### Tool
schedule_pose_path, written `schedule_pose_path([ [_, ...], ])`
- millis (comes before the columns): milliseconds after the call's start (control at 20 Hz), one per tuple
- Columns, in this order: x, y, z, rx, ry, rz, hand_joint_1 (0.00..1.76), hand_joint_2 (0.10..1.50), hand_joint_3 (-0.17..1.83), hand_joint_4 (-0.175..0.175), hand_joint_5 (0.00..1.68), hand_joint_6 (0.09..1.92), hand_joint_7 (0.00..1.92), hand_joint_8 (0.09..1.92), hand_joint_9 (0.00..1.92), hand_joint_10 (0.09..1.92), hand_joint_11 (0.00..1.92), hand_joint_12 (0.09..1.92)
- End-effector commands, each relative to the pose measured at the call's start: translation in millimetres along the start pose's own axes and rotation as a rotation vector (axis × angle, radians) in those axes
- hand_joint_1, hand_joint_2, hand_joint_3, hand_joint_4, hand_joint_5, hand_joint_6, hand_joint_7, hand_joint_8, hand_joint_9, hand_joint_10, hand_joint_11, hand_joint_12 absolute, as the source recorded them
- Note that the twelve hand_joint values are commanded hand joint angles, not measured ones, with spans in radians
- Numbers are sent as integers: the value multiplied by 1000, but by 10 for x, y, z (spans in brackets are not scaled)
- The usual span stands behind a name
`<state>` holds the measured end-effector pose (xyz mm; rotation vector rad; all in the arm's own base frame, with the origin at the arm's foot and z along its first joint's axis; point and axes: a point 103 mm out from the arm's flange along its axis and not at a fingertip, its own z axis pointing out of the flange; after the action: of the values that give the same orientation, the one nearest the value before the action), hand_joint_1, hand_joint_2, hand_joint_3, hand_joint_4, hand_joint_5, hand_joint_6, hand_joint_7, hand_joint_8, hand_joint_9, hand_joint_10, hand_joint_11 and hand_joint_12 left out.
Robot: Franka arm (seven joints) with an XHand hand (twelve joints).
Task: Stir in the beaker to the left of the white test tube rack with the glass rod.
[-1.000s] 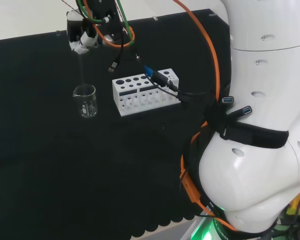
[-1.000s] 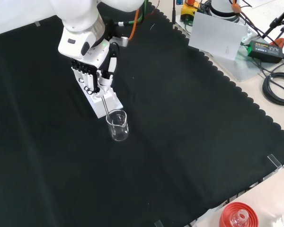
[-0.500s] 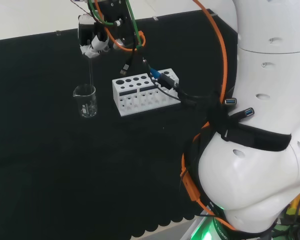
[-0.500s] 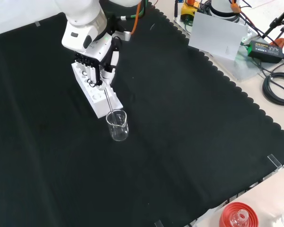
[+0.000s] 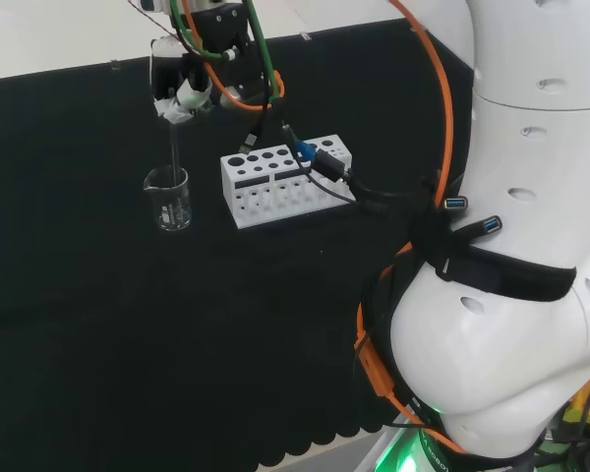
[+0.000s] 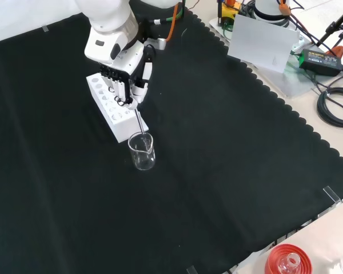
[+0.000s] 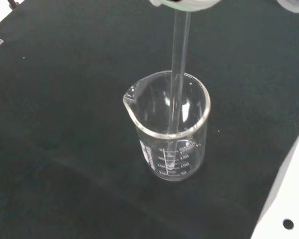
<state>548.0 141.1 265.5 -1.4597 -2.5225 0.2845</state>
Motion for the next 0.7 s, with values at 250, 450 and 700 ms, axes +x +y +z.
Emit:
schedule_pose_path([
  [250, 125, 374, -127, 0, -14, -44, 1314, 1073, -175, -175, 1245, 562, 1291, 579, 1664, 493, 1515, 730],
  [450, -67, 398, -113, 9, -2, -33, 1314, 1073, -175, -175, 1245, 562, 1291, 579, 1663, 493, 1514, 731],
  [700, -236, 266, -79, 4, -10, -7, 1314, 1073, -175, -175, 1245, 562, 1292, 578, 1663, 492, 1514, 731],
])
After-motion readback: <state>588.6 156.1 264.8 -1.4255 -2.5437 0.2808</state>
